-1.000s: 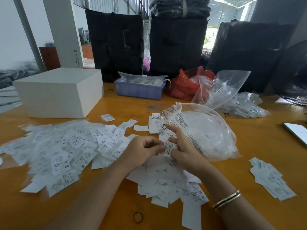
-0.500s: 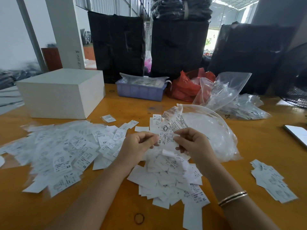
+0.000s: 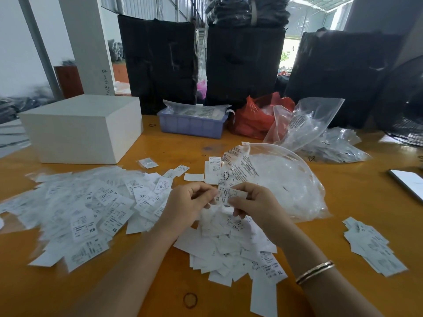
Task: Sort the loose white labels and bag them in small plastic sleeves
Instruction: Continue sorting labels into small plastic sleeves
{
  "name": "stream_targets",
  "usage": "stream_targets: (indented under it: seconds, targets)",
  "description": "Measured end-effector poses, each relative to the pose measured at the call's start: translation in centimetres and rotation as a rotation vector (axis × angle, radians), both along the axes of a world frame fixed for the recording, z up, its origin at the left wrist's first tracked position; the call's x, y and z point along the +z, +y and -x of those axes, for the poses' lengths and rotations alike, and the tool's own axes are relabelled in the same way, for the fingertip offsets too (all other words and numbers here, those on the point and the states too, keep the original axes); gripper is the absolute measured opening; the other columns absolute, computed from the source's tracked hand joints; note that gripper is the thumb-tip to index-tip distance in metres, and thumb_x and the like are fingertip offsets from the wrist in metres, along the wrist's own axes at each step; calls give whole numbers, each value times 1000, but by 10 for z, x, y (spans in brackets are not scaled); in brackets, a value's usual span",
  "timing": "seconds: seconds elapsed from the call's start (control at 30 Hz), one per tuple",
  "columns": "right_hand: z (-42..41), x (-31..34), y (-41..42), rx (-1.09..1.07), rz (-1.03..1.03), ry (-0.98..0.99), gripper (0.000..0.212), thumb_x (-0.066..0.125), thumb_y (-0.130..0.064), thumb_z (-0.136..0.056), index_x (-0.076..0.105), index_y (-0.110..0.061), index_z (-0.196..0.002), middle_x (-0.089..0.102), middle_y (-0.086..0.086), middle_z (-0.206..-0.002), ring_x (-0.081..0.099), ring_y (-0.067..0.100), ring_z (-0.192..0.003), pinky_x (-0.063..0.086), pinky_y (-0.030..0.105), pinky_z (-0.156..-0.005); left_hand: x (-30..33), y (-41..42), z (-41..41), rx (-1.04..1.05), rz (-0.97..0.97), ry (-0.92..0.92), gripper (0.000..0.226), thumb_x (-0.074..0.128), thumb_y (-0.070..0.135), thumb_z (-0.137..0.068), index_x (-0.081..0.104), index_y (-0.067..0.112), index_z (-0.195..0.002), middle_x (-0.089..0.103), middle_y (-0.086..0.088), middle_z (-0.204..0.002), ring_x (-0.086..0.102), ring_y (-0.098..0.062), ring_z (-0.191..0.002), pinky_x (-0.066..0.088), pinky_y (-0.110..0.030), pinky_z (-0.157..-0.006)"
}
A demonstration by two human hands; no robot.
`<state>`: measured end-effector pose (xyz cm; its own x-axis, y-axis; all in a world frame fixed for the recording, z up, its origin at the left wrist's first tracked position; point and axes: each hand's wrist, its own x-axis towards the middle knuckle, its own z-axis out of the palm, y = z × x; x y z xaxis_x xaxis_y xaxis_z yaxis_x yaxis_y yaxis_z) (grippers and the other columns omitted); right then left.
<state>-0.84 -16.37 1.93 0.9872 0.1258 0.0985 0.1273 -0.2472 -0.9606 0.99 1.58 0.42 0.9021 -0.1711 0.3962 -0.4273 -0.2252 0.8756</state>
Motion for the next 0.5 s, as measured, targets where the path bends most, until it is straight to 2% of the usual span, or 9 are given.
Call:
stream_targets:
  seconds: [0.1,0.2,0.3,0.4,0.5]
  targets:
    - [2,4,-3,59,101,16,8,62,-14,-91,64,-18,-84,70,-4,-66,58,6,-53,47,18,-53,0,0,0,-7,-19,-16,7,68,25,-82,69,31,-78,70,15,-70,63,1,-63,47,-8,-59]
    - [5,3,-2,36,250,5,13,59,-26,-93,60,-26,-79,67,-9,-59,55,2,-50,44,14,-50,-1,0,1,-24,-78,-25,2,67,34,-79,68,33,-78,70,19,-71,63,1,-66,47,-8,-61]
    - [7,3,0,-3,221,8,21,60,-26,-92,59,-24,-71,63,-6,-54,52,4,-46,43,16,-47,-1,0,1,-23,-101,-45,6,66,37,-77,68,30,-78,69,19,-69,63,2,-65,45,-6,-60]
    - [8,4,3,-16,142,26,19,61,-27,-91,61,-18,-74,62,-3,-53,49,8,-42,41,18,-44,0,0,2,-34,-71,-51,13,65,41,-74,67,29,-76,70,17,-70,63,2,-64,46,-7,-60]
    - [8,4,5,-24,130,26,20,62,-28,-90,60,-19,-72,61,-3,-51,49,8,-42,41,20,-43,1,0,2,-42,-47,-65,10,65,41,-74,68,32,-77,70,18,-71,62,2,-64,46,-8,-61]
